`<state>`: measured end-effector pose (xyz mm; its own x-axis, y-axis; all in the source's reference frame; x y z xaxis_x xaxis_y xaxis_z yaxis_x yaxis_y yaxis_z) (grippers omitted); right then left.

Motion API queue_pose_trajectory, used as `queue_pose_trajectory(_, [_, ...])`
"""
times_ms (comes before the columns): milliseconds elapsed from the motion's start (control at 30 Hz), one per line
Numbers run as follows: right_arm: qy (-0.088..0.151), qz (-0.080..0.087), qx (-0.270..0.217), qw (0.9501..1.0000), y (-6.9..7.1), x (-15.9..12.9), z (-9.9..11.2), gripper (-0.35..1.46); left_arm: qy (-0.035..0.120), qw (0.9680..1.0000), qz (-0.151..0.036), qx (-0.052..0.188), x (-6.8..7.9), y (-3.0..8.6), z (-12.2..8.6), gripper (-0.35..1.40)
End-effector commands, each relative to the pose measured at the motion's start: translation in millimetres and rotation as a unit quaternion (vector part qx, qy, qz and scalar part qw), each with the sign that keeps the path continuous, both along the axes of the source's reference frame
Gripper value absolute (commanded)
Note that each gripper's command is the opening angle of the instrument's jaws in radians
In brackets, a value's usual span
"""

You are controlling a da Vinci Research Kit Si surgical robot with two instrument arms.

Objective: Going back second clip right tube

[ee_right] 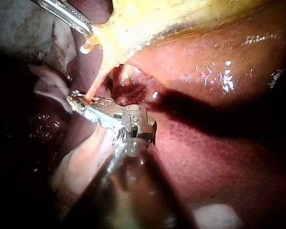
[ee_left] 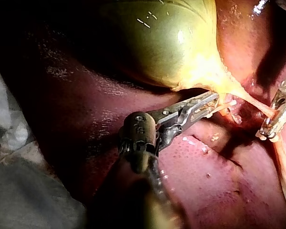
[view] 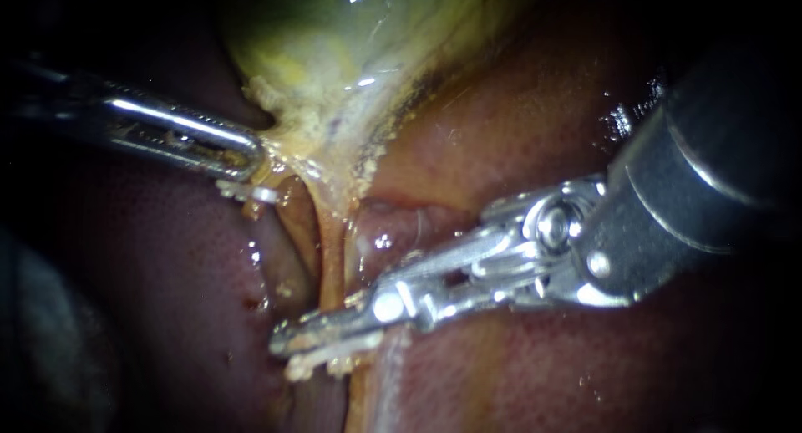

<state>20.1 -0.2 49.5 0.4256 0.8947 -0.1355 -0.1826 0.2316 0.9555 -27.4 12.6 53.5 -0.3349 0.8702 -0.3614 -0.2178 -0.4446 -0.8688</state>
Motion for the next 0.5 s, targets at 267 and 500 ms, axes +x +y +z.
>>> queue_pose_trajectory(267, [0.071, 0.004, -0.065, 0.9954, -1.0, 0.4, 1.6, 0.20, 0.000, 1.0000, 0.001, 0.000, 0.1, 0.0, 0.0, -0.35])
queue_pose_trajectory(500, [0.089, 0.001, -0.102, 0.9908, -1.7, 0.4, 4.2, 0.40, 0.000, 1.0000, 0.001, 0.000, 0.1, 0.0, 0.0, -0.35])
